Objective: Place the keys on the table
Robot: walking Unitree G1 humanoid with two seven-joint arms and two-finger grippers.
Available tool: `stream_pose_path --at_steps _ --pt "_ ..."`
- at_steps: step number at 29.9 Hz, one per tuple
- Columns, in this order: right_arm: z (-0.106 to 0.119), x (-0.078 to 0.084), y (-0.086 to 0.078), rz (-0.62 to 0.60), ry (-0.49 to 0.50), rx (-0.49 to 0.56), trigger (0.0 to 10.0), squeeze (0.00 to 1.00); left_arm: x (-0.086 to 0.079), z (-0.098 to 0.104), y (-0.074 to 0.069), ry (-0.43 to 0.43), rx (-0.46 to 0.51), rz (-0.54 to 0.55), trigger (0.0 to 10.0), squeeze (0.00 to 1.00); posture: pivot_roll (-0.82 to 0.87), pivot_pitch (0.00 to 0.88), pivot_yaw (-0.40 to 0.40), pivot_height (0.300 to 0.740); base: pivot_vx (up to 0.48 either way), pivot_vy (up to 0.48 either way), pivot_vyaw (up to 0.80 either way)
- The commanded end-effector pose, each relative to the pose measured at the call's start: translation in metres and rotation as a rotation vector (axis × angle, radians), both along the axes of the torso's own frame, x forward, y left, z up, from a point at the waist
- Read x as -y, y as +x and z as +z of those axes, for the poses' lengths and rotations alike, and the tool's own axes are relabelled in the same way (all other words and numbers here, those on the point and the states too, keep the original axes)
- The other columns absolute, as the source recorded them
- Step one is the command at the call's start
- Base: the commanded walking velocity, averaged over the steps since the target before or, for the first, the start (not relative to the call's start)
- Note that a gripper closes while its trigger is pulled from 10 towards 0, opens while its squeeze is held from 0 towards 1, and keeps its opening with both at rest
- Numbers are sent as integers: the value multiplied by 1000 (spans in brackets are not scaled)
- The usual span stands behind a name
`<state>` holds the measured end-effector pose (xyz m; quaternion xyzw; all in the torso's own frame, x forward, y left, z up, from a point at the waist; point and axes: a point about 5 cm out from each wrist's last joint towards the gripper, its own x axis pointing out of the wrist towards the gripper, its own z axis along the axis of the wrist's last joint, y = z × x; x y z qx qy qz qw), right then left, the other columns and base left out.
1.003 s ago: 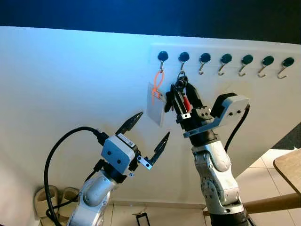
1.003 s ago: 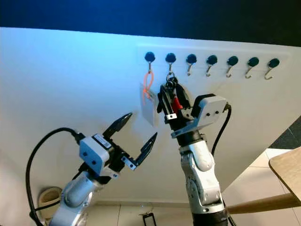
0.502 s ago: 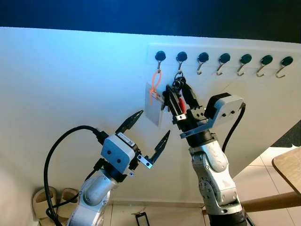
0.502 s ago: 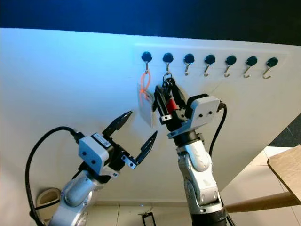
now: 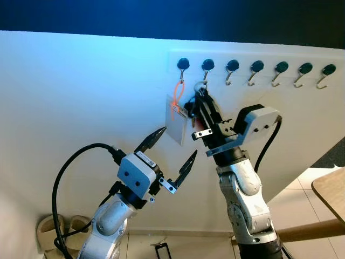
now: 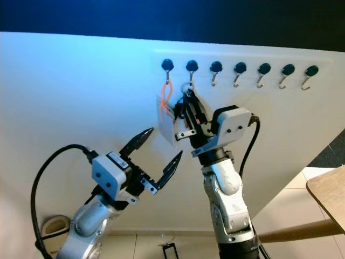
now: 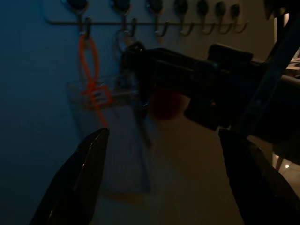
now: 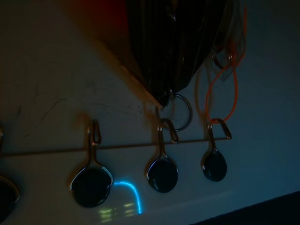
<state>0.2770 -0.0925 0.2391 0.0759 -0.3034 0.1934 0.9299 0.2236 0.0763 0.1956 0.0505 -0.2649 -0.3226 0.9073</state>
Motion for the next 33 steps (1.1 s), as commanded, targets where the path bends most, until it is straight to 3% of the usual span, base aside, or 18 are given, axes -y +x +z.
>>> stream_pose_path --at_steps 1,3,11,12,14,15,19,33 --pt "1 -1 0 4 -2 7 3373 0 1 3 -2 -14 3 -10 10000 0 51 103 -49 740 0 0 0" --pt "2 -1 0 4 0 8 2471 0 1 3 -1 -13 4 -8 10000 0 51 103 -49 740 0 0 0" --pt "5 0 -1 -1 8 23 1529 0 0 3 -2 -14 5 -5 10000 0 51 103 -49 740 0 0 0" --pt "6 0 -2 -1 10 32 784 0 1 3 -2 -14 5 -4 10000 0 51 104 -49 740 0 0 0" --pt "6 1 -3 -2 12 37 784 0 1 3 -2 -15 6 -4 10000 0 51 104 -49 740 0 0 0" --pt "10 2 -5 -11 15 64 0 0 0 4 -2 -16 6 -3 10000 0 50 106 -48 740 0 0 0" --pt "26 8 -12 -54 7 161 0 0 0 4 -2 -17 9 0 10000 0 49 108 -46 740 0 0 0" --pt "35 9 -19 -54 -6 210 0 0 1 4 -2 -20 11 -7 10000 0 43 99 -44 740 0 0 0"
